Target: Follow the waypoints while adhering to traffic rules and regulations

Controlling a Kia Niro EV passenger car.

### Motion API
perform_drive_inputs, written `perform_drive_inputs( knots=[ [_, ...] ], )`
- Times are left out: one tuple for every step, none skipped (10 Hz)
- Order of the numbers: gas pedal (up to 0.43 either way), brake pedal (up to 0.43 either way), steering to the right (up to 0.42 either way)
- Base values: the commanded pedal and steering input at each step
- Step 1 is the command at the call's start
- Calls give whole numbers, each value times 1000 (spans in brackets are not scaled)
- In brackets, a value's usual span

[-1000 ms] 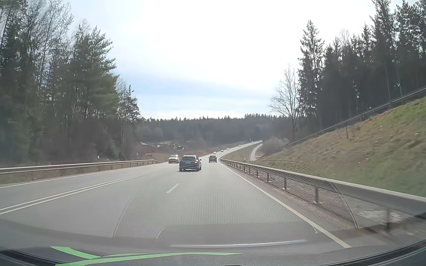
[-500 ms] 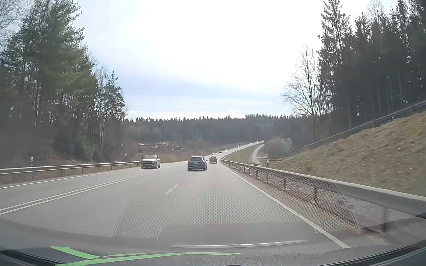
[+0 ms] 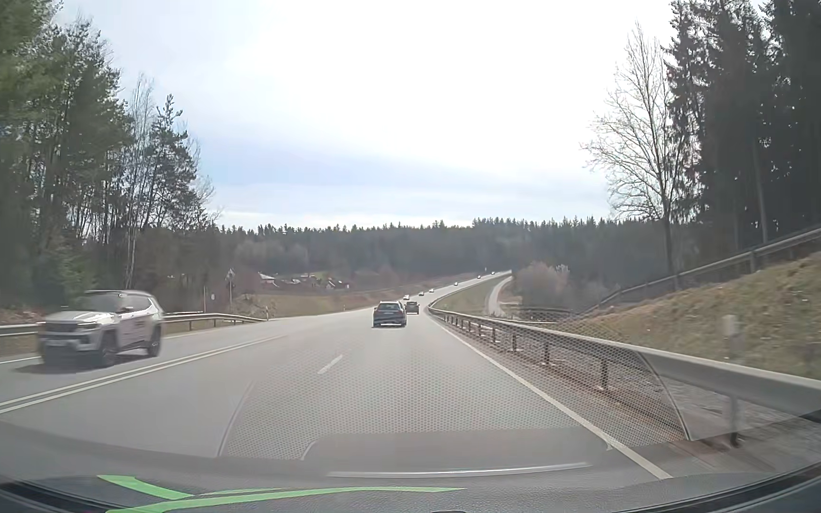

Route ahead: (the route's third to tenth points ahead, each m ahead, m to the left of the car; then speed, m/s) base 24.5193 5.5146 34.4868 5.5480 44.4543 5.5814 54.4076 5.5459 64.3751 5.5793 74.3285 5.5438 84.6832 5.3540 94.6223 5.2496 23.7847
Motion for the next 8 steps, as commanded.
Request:
perform_drive_inputs(
  knots=[
    [28, 0, 0],
    [20, 0, 0],
    [20, 0, 0],
    [20, 0, 0],
    [20, 0, 0],
    [20, 0, 0],
    [20, 0, 0],
    [20, 0, 0]
  ],
)
